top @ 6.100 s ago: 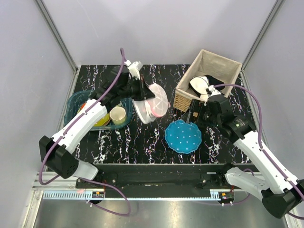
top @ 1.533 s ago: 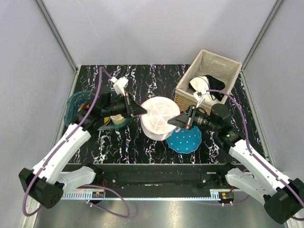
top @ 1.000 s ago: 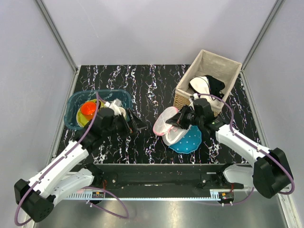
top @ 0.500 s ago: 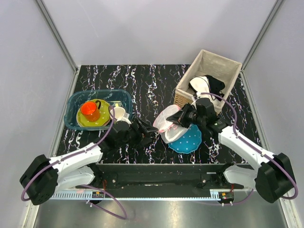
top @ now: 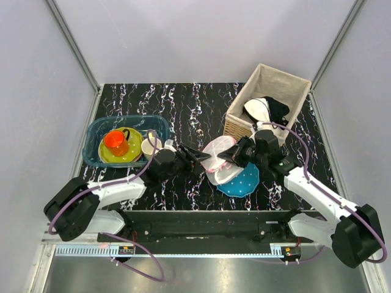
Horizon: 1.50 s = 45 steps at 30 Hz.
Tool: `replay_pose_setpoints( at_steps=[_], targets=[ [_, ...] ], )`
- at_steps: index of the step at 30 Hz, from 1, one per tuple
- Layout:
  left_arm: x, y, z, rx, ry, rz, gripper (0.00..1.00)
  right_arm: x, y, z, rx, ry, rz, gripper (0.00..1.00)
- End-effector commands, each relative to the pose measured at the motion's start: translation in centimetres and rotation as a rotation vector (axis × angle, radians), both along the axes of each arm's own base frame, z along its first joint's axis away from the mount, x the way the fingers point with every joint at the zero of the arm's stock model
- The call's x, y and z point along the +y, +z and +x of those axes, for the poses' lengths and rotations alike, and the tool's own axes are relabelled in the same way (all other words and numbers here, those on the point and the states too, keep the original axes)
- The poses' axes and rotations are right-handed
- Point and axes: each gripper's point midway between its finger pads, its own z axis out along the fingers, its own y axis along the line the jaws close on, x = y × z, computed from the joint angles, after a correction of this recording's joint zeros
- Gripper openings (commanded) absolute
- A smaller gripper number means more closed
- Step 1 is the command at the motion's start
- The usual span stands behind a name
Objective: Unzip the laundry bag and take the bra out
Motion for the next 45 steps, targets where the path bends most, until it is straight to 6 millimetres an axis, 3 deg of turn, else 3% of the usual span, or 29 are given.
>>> replay_pose_setpoints(
  at_steps=[1,4,5,6,9,18,20,22,23,24,26,27,28,30,32,33,36,38,42,45],
  targets=[
    [-2.0,5.8,1.6,-0.115,-0.009,-0.146,0.65,-0.5,0.8,-0.3,-0.029,-0.016,0.001,0.00],
    [-1.8,5.8,1.6,-0.114,-0.001,-0.139,0.71,-0.7,0.8,-0.3,-0.032,-0.028,-0.004,0.00],
    [-1.8,5.9,1.6,-0.117,0.003,-0.137,0.76,-0.7,0.9,-0.3,-0.033,-0.028,-0.001,0.00],
    [-1.7,5.5,1.5,-0.107,0.003,-0.119,0.87,-0.7,0.7,-0.3,-0.029,-0.027,-0.005,0.00],
    [-1.5,5.6,1.1,-0.111,0.008,-0.103,0.96,-0.6,0.7,-0.2,-0.028,-0.026,-0.005,0.00],
    [-2.8,3.9,-0.4,-0.050,-0.024,-0.097,0.96,-0.4,0.5,0.0,-0.025,-0.025,-0.002,0.00],
    [-3.0,3.7,-0.4,-0.043,-0.026,-0.101,0.91,-0.3,0.5,0.0,-0.028,-0.020,0.001,0.00],
    [-2.6,3.4,-0.3,-0.023,0.002,-0.099,0.72,-0.5,0.5,-0.1,-0.027,-0.021,-0.006,0.00],
    [-2.3,3.4,-0.2,-0.022,0.018,-0.096,0.48,-0.7,0.6,-0.2,-0.034,-0.026,-0.012,0.09],
    [-1.8,2.9,-0.2,-0.004,0.031,-0.072,0.32,-0.9,0.9,-0.2,-0.045,-0.029,-0.021,0.22],
    [-0.3,3.9,0.3,-0.024,0.089,-0.060,0.00,-2.0,0.7,-0.4,-0.061,-0.048,-0.088,0.49],
    [0.5,3.0,0.2,-0.007,0.103,-0.011,0.00,-2.4,1.3,-0.3,-0.098,-0.043,-0.124,0.65],
    [1.3,4.4,0.4,-0.037,0.131,-0.025,0.00,-3.1,0.8,-0.7,-0.084,-0.047,-0.171,0.69],
    [2.4,4.3,0.4,-0.038,0.155,0.009,0.00,-4.3,1.6,-0.7,-0.124,-0.070,-0.221,0.71],
    [3.4,5.9,0.5,-0.066,0.186,0.007,0.00,-5.2,2.5,-1.0,-0.160,-0.066,-0.275,0.73],
    [3.9,5.4,0.3,-0.057,0.190,0.042,0.00,-5.4,3.3,-1.1,-0.192,-0.051,-0.289,0.73],
    [5.0,6.4,0.3,-0.072,0.208,0.074,0.00,-5.7,4.4,-1.9,-0.236,-0.011,-0.318,0.69],
    [5.7,6.5,0.2,-0.065,0.218,0.119,0.00,-5.0,5.2,-2.8,-0.268,0.027,-0.302,0.67],
    [6.6,6.6,0.2,-0.059,0.242,0.164,0.00,-1.3,6.3,-5.0,-0.327,0.139,-0.287,0.65],
    [7.4,6.7,0.3,-0.053,0.278,0.169,0.00,2.0,5.7,-6.6,-0.339,0.230,-0.305,0.65]
  ],
)
